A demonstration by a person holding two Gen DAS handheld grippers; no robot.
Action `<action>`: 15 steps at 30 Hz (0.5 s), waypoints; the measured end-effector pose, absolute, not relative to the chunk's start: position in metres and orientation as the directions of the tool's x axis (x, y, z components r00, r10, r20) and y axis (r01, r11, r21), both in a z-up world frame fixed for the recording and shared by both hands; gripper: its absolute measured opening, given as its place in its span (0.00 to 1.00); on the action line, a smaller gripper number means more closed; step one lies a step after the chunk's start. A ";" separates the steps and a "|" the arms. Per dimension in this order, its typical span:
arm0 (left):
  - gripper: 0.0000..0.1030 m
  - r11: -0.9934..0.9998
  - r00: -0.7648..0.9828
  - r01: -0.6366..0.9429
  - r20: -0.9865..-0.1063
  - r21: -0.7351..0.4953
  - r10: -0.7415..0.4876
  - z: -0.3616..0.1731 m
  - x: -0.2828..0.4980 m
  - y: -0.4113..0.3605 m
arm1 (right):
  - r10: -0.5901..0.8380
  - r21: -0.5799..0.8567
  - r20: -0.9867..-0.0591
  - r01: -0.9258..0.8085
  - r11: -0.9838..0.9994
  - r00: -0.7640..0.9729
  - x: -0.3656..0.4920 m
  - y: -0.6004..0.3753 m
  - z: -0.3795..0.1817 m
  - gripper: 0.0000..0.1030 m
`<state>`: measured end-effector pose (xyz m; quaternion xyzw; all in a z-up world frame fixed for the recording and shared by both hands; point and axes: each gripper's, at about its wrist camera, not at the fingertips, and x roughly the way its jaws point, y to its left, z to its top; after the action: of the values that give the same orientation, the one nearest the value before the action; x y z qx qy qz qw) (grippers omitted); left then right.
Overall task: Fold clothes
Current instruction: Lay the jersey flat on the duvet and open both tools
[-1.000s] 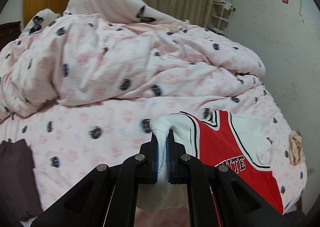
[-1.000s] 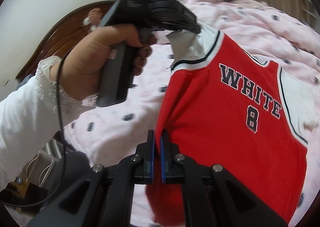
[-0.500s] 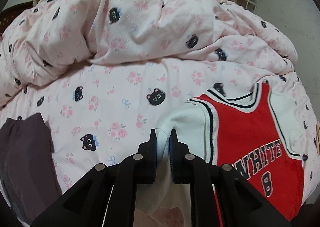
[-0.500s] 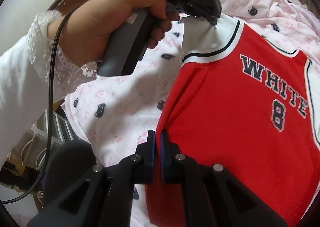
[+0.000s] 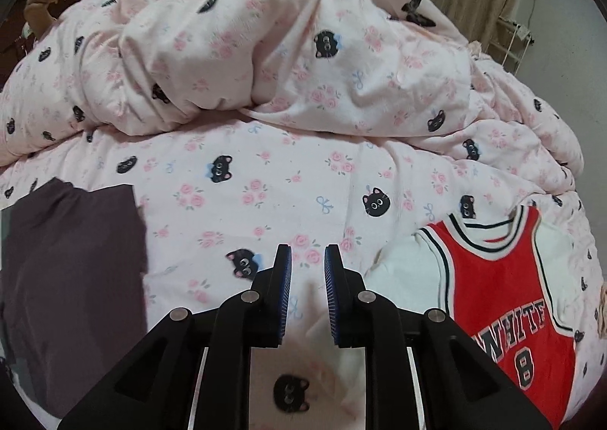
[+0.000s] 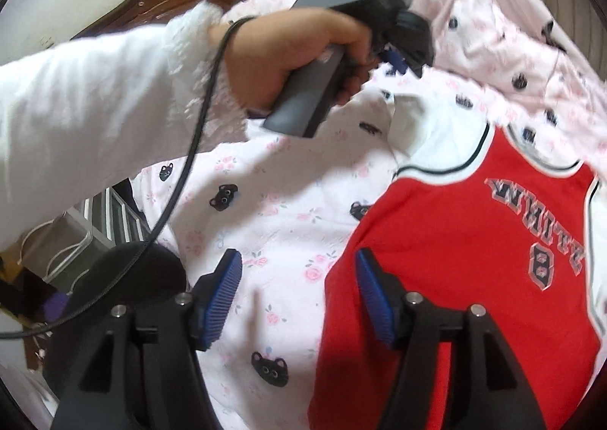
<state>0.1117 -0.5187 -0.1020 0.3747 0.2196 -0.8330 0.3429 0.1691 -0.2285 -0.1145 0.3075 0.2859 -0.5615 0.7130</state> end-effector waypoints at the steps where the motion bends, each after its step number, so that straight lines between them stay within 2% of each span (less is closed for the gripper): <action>1: 0.15 -0.674 -0.497 0.730 -0.766 -0.115 -0.407 -0.098 0.120 -0.511 | -0.632 0.106 -0.749 0.977 0.184 0.201 0.171 -0.227 -0.112 0.64; 5: 0.15 -0.698 -0.545 0.700 -0.745 -0.152 -0.385 -0.092 0.149 -0.479 | -0.654 0.068 -0.737 0.982 0.179 0.170 0.169 -0.212 -0.094 0.65; 9: 0.22 -0.723 -0.592 0.659 -0.736 -0.207 -0.329 -0.095 0.176 -0.433 | -0.674 0.114 -0.717 0.984 0.139 0.178 0.141 -0.181 -0.075 0.65; 11: 0.25 -0.740 -0.612 0.631 -0.736 -0.233 -0.290 -0.100 0.188 -0.404 | -0.684 0.123 -0.715 0.989 0.081 0.145 0.117 -0.160 -0.071 0.65; 15: 0.26 -0.756 -0.634 0.593 -0.740 -0.279 -0.224 -0.113 0.204 -0.354 | -0.673 0.144 -0.738 0.986 -0.084 0.050 0.064 -0.118 -0.076 0.65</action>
<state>0.2043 -0.3537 -0.1128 0.3569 0.2583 -0.8662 0.2356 0.0643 -0.1183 -0.0759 0.3446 0.2272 -0.6507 0.6373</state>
